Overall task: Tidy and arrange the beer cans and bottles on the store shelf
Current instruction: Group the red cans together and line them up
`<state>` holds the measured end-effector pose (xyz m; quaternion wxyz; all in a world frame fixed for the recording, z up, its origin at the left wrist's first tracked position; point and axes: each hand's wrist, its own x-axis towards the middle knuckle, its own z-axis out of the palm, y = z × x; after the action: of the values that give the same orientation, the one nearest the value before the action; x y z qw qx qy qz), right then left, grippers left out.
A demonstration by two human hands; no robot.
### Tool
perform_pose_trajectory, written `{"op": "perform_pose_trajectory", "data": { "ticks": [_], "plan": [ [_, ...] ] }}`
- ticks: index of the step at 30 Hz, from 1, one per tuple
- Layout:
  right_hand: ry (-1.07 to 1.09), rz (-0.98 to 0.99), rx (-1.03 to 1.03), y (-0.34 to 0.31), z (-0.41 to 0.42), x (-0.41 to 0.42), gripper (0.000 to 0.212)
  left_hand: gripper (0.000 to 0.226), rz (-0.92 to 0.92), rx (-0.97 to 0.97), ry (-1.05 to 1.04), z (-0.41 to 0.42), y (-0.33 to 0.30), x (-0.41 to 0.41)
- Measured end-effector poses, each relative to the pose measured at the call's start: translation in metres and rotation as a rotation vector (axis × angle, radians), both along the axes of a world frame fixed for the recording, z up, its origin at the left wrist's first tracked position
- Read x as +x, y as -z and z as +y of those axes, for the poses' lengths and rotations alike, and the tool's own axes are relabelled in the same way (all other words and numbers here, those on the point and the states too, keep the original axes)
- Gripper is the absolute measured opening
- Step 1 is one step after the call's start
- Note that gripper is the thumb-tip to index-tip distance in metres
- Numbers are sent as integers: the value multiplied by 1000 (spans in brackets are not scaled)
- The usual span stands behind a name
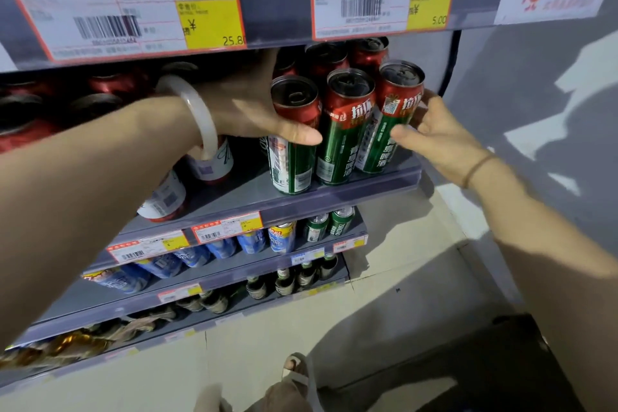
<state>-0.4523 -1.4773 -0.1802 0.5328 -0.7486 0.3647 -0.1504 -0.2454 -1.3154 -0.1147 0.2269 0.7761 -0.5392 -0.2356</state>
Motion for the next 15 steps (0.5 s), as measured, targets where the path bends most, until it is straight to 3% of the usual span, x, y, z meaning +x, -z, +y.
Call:
{"op": "perform_pose_trajectory", "data": {
  "ticks": [3,6,10,15],
  "plan": [
    [-131,41,92,0,-20,-8,100,119,-90,-59,-187,10,14,-16],
    [-217,158,107,7,-25,-7,114,80,-22,-155,-456,17,36,-44],
    [-281,258,103,17,-33,-2,130,120,181,-372,-552,24,74,-57],
    [-303,317,129,7,-50,-6,97,122,351,-359,-587,19,100,-52]
  ]
}}
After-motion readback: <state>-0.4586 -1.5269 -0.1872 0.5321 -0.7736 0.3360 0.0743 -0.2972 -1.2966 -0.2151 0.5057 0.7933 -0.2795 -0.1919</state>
